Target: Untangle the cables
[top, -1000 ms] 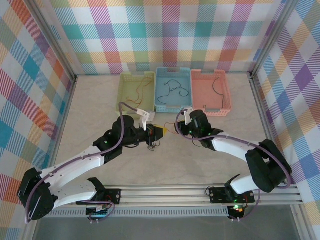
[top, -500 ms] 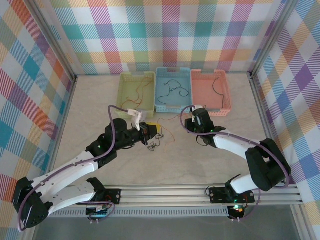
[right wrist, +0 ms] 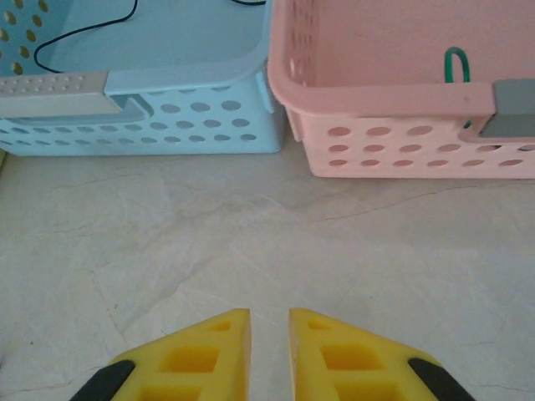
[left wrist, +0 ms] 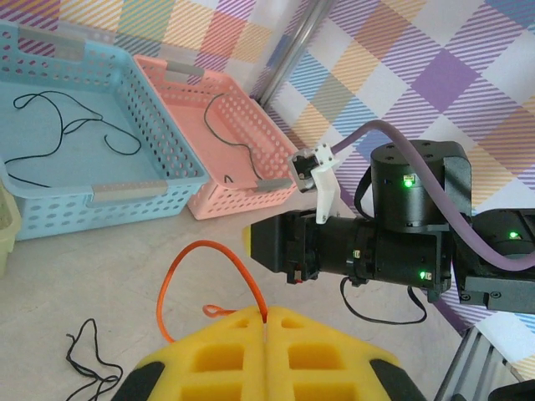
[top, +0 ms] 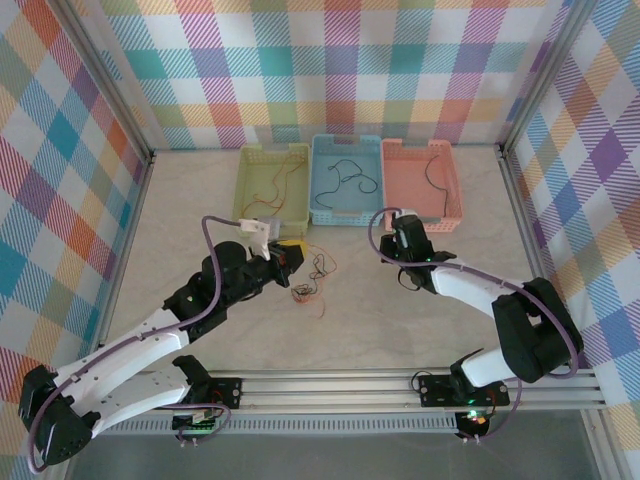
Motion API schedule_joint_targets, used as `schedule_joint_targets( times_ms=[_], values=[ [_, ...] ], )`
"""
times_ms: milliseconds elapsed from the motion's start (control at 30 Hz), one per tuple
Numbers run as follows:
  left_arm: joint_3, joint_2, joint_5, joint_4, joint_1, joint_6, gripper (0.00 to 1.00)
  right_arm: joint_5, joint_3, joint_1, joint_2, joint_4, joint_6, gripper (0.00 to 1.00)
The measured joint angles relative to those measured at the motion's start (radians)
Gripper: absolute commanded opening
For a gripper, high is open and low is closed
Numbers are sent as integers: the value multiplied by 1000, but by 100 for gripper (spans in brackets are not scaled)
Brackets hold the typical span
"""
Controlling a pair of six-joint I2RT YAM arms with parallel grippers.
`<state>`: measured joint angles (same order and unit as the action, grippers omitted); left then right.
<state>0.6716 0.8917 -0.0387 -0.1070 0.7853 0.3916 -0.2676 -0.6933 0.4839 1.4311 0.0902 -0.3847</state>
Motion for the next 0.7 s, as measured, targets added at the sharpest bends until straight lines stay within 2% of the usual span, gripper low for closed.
schedule_joint_targets(
  times_ms=[133, 400, 500, 700],
  values=[
    [0, 22, -30, -4, 0, 0, 0, 104, 31, -6, -19, 54, 15, 26],
    [1, 114, -194, -20, 0, 0, 0, 416, 169, 23, -165, 309, 85, 36],
    [4, 137, -266, -43, 1, 0, 0, 521, 199, 45, -220, 404, 114, 45],
    [12, 158, -359, -88, 1, 0, 0, 698, 222, 99, -243, 543, 167, 47]
  ],
)
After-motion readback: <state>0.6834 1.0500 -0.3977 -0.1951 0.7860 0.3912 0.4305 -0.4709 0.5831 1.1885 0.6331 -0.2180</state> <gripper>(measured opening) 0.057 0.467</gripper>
